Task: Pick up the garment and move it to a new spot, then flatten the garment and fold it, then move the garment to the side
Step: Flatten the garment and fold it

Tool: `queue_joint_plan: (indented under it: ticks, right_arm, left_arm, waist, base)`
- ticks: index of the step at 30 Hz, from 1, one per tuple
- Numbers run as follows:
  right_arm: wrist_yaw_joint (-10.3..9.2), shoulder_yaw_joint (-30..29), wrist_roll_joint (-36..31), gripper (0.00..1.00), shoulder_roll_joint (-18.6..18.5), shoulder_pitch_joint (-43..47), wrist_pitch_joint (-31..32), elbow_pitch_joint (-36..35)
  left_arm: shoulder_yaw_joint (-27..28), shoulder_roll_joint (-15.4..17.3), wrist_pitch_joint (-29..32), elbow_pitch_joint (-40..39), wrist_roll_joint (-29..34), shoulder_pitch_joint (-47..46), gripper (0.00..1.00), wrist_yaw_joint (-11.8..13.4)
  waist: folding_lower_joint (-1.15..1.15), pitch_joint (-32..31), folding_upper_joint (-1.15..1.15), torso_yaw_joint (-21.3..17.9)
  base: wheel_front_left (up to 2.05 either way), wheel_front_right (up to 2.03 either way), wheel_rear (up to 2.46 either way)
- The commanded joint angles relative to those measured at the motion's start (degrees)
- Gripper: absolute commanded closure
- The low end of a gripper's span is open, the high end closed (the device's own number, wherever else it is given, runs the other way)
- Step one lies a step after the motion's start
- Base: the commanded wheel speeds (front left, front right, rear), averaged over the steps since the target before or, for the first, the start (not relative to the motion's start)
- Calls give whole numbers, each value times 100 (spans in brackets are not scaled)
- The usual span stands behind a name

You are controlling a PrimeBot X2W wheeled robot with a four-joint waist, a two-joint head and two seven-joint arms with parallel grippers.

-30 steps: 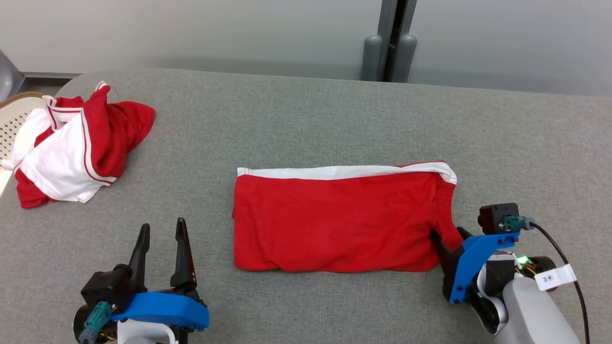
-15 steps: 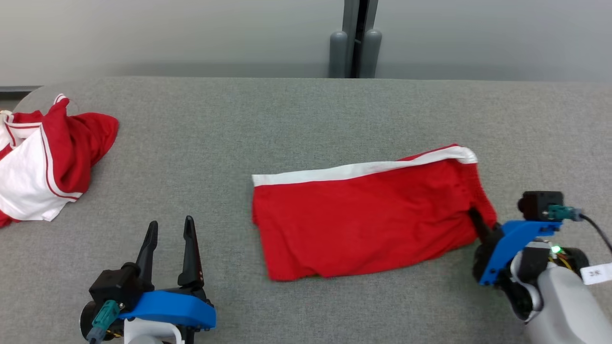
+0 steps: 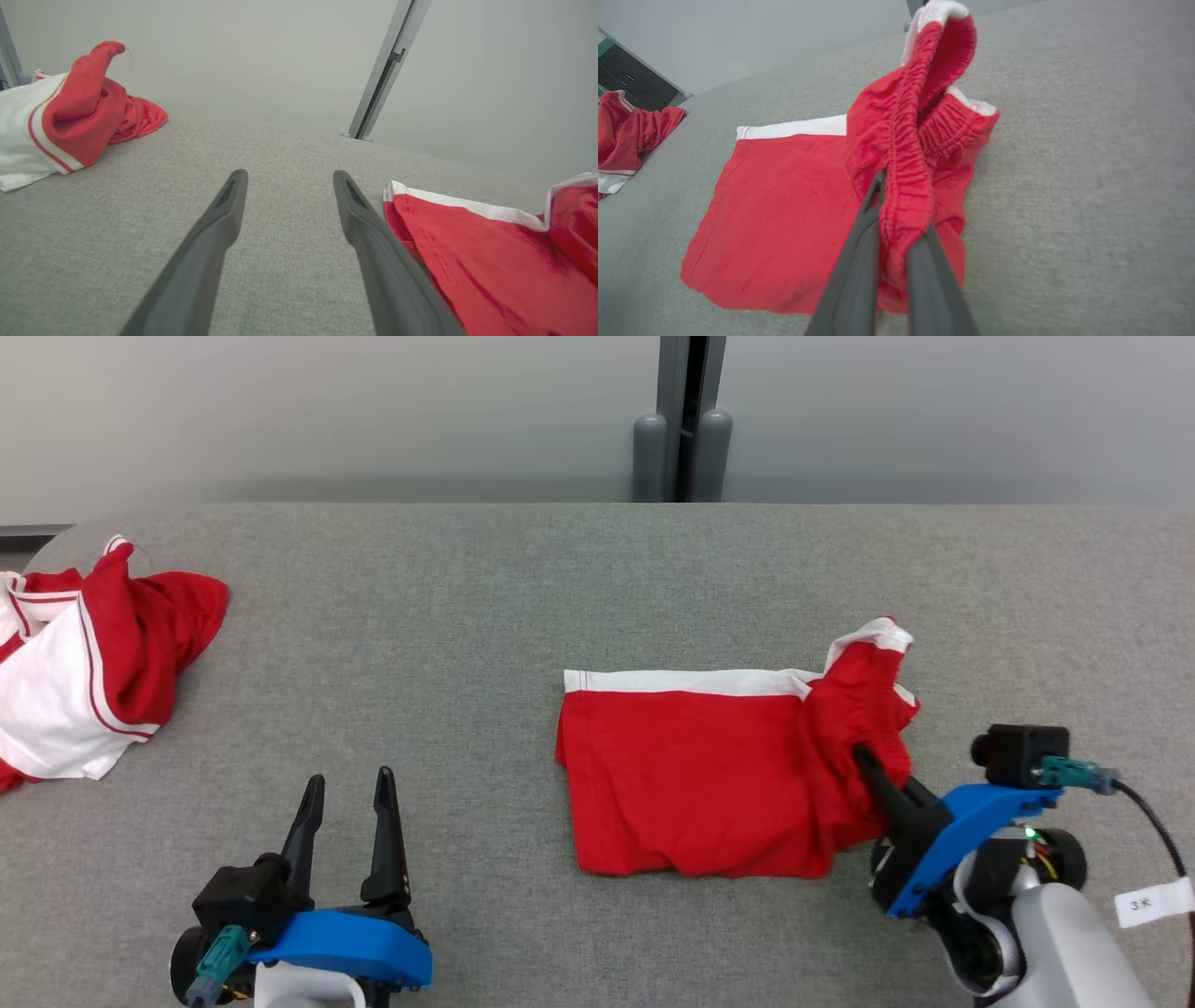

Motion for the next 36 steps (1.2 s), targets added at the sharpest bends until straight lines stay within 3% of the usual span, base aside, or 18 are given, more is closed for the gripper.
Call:
queue_joint_plan:
  ticks: [1, 9, 24, 25, 26, 27, 28, 36]
  right_arm:
    - [3, 215, 78, 100, 72, 6, 30, -120]
    - [3, 1338, 224, 100, 207, -315, -6, -167]
    - [3, 2300, 179, 100, 224, -985, -215, 920]
    - [3, 2353, 119, 97, 222, -1028, -239, 1003]
    - [2, 2395, 78, 68, 222, -1071, -278, 1078]
    - [3, 2438, 58, 7, 223, -1100, -331, 1137]
    - [3, 2486, 62, 0, 224, -1115, -373, 1192]
    - [2, 2787, -62, 0, 222, -1219, -1120, 1190]
  left_arm:
    - [-23, 11, -26, 19, 18, -38, 0, -20]
    - [-97, -22, -10, 60, -6, -38, 0, -29]
    - [-71, -104, -20, 107, -39, 23, 0, -16]
    - [-69, -109, -20, 107, -36, 19, 0, -16]
    - [-67, -114, -21, 109, -34, 12, 0, -19]
    - [-66, -120, -21, 112, -30, 1, 0, -26]
    - [-68, -125, -22, 116, -26, -11, 0, -33]
    - [-48, -152, -25, 147, 9, -72, 0, -60]
  waist:
    - [0, -15, 0, 27]
    - [0, -79, 0, 304]
    - [0, -55, 0, 642]
    - [0, -47, 0, 640]
    - [0, -39, 0, 637]
    - [0, -31, 0, 634]
    - [0, -25, 0, 629]
    - [0, -6, 0, 522]
  base:
    - [0, 0, 0]
    - [0, 0, 0]
    - [0, 0, 0]
    - [0, 0, 0]
    - [0, 0, 0]
    - [0, 0, 0]
    - [0, 0, 0]
    - [0, 0, 0]
